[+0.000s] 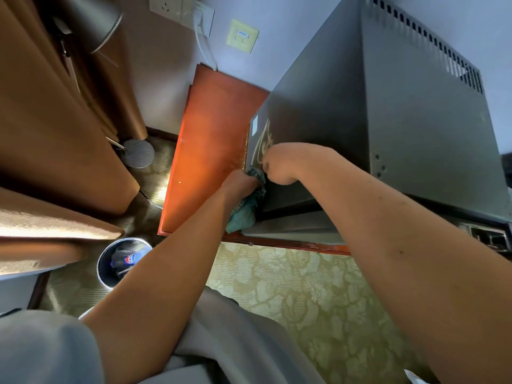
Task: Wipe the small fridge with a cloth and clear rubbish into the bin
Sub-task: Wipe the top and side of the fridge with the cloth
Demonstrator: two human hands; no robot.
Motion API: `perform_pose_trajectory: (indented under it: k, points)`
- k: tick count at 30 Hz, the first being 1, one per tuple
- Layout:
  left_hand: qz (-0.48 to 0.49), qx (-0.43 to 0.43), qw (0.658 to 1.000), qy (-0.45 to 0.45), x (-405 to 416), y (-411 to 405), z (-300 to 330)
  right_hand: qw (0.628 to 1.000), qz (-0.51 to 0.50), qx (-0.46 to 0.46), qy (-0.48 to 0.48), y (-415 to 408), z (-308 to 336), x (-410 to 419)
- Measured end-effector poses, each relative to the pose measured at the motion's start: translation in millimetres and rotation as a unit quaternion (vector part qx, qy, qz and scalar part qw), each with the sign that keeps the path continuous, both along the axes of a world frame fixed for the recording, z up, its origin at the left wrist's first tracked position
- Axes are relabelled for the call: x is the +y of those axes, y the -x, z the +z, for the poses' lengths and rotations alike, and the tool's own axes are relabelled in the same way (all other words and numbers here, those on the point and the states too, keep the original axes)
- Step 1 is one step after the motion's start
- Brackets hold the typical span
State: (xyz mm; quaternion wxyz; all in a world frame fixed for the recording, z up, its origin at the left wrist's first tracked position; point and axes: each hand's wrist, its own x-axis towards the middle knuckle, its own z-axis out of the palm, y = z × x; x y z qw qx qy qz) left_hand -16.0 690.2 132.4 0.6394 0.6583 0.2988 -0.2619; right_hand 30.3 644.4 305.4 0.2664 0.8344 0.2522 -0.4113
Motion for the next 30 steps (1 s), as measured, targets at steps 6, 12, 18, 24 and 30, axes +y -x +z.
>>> perform_pose_trajectory:
  k: [6, 12, 18, 24, 30]
  points:
    - [0.022, -0.017, 0.998, 0.060, 8.9, -11.6, 21.1, 1.000, -0.008, -0.021, 0.011, 3.5, 11.0, 3.3]
    - [0.034, -0.107, 0.984, 0.141, 23.3, -30.3, 51.6, 0.997, -0.043, -0.055, -0.011, 14.2, 13.2, 9.7]
    - [-0.059, 0.022, 0.995, 0.083, 12.8, 3.3, 3.8, 0.996, -0.075, 0.048, 0.018, 56.2, -28.9, 3.5]
    - [-0.092, 0.033, 0.994, 0.056, 18.5, -1.1, 17.8, 0.997, -0.065, 0.036, 0.019, 57.0, -39.2, 1.3]
    - [0.055, -0.041, 0.982, 0.176, 25.0, -32.8, 42.9, 0.994, -0.024, -0.105, -0.018, 34.0, -31.9, 0.2]
